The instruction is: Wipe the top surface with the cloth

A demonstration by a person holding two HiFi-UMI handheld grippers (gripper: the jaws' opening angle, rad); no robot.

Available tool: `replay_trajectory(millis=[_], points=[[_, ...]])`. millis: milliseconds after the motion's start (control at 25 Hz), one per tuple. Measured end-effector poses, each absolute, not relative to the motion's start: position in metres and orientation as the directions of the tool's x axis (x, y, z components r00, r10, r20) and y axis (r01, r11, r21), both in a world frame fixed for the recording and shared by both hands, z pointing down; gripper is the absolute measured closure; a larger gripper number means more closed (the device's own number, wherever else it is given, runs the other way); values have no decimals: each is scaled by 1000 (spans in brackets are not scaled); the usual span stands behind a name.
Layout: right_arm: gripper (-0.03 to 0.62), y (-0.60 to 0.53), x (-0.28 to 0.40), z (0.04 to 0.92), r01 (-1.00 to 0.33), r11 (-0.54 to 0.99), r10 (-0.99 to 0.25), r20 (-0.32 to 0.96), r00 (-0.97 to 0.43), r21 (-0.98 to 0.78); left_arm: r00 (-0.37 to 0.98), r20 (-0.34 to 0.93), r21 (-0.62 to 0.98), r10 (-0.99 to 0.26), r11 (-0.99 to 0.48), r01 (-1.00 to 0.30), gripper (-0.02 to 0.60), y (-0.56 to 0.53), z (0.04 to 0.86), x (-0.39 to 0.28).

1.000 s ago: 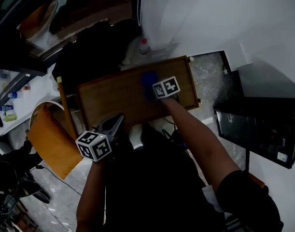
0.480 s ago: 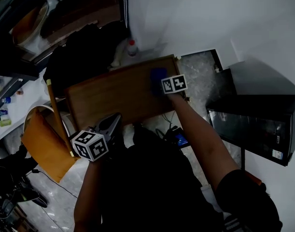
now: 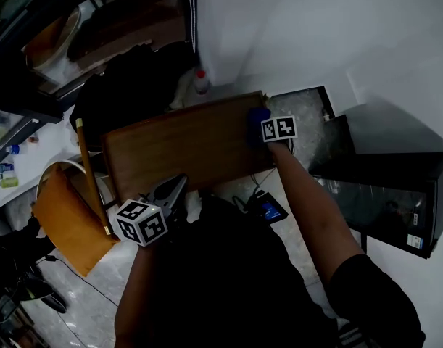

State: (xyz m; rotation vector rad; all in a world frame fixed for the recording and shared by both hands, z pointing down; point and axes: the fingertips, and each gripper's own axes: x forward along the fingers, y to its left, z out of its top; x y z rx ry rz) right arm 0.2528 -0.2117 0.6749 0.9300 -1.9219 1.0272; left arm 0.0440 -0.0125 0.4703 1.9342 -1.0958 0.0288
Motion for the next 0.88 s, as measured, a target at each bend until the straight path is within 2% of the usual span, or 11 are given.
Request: replay_trajectory(millis=[440, 680, 880], points=[[525, -222, 275, 675, -919, 290, -269, 899, -346, -266, 559, 427, 663, -711, -174, -728, 571, 9, 468, 14], [525, -210, 270, 664, -911, 258, -340, 853, -397, -321, 530, 418, 678, -737, -135, -722, 571, 26, 470, -31], [525, -178, 188, 630, -841, 344, -366, 765, -530, -418, 540, 395, 691, -743, -147, -708, 571, 40, 467, -68]])
